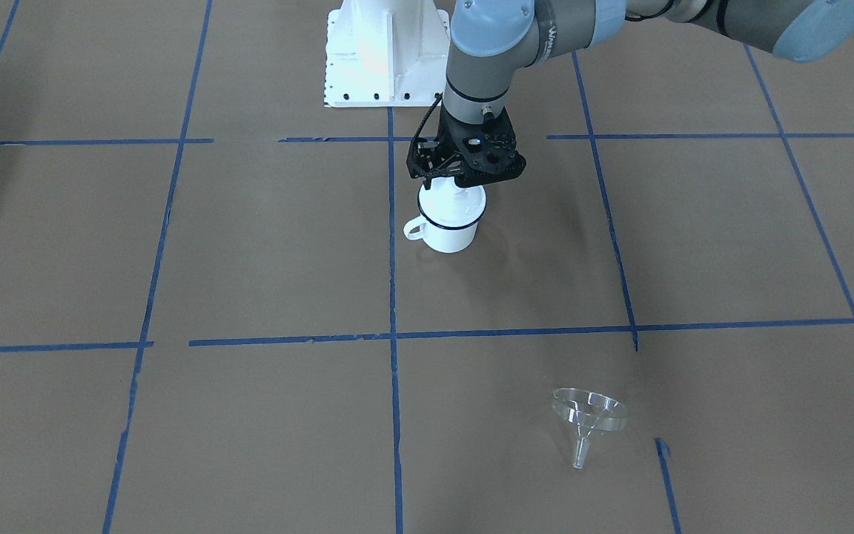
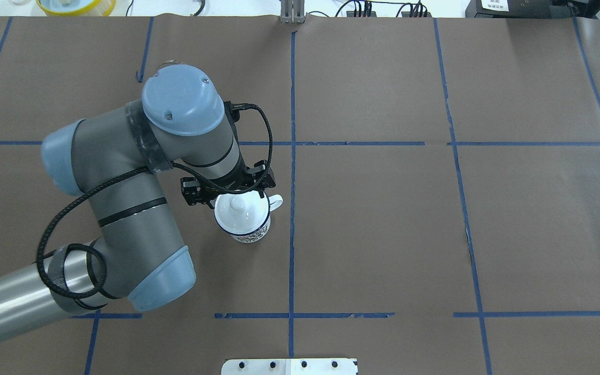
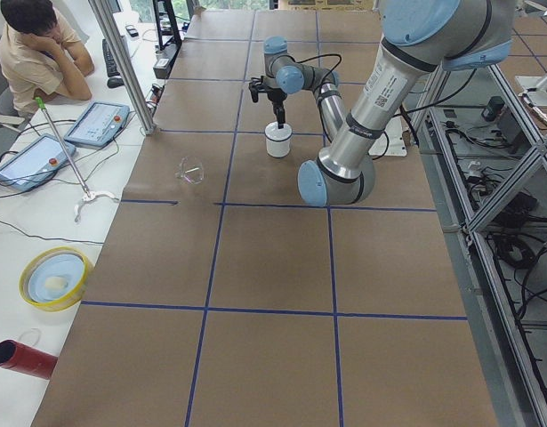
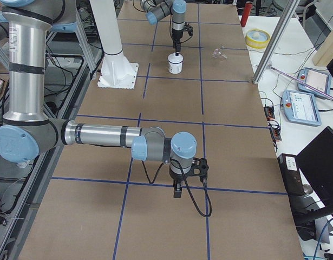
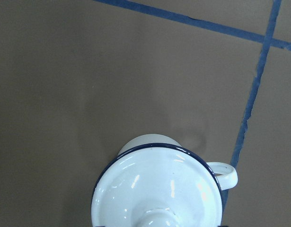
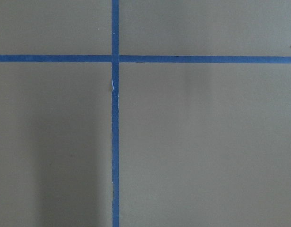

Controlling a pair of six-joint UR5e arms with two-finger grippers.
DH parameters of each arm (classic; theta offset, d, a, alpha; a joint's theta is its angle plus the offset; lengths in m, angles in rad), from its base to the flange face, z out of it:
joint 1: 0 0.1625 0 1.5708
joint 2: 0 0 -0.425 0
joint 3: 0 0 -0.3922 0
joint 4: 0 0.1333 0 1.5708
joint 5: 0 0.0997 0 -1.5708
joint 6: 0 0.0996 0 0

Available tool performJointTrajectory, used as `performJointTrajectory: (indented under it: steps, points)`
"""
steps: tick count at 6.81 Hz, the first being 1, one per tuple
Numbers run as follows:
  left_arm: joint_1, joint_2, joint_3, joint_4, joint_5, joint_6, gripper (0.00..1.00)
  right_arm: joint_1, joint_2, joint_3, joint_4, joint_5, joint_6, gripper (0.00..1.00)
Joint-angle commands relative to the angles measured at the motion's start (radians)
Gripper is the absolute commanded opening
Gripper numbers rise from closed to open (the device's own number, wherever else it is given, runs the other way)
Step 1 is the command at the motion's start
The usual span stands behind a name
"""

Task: Remove funnel from cup
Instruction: 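Open the left gripper and withdraw it away from the mug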

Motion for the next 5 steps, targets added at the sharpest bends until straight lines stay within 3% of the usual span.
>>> performJointTrajectory:
  steps: [1,3,5]
  points:
    - [-0.112,0.112,-0.148,0.001,-0.001,0.227,1.0,0.0,0.0,0.0,0.0,0.0,0.0,1.0]
    - [-0.375,0.282,-0.175,-0.009,-0.044,0.607,1.0,0.0,0.0,0.0,0.0,0.0,0.0,1.0]
    - [-0.708,0.429,-0.097,-0.015,-0.243,1.005,1.0,0.0,0.0,0.0,0.0,0.0,0.0,1.0]
